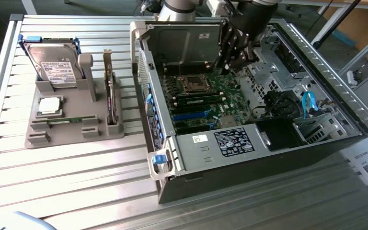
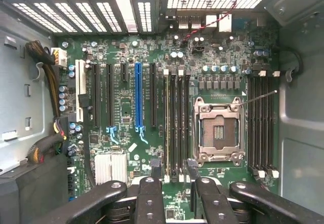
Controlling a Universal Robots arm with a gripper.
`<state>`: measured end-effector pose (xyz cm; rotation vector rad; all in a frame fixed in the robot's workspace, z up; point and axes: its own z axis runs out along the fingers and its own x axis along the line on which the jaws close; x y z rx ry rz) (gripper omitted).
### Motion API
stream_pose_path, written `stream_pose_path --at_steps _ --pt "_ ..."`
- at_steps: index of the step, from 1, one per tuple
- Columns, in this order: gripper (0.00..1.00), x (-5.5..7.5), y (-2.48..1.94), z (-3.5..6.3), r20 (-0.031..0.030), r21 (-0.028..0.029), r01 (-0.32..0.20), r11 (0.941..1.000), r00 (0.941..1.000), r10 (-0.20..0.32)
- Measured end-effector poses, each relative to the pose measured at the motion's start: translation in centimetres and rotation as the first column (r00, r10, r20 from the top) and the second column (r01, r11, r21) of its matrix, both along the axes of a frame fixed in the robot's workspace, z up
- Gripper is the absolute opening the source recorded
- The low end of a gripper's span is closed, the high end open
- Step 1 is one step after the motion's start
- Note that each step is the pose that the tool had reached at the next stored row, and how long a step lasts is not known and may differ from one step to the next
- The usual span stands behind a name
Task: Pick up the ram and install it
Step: 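Insert the ram into the slot, then press down the ram until it locks into place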
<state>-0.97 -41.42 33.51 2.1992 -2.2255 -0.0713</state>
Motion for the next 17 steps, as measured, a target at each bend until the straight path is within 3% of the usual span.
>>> stream_pose_path --at_steps 6,17 --pt "0.31 0.00 0.00 0.61 0.0001 0.0001 0.000 1.0000 1.0000 0.000" --pt "0.31 0.00 0.00 0.63 0.0001 0.0034 0.000 1.0000 1.0000 0.000"
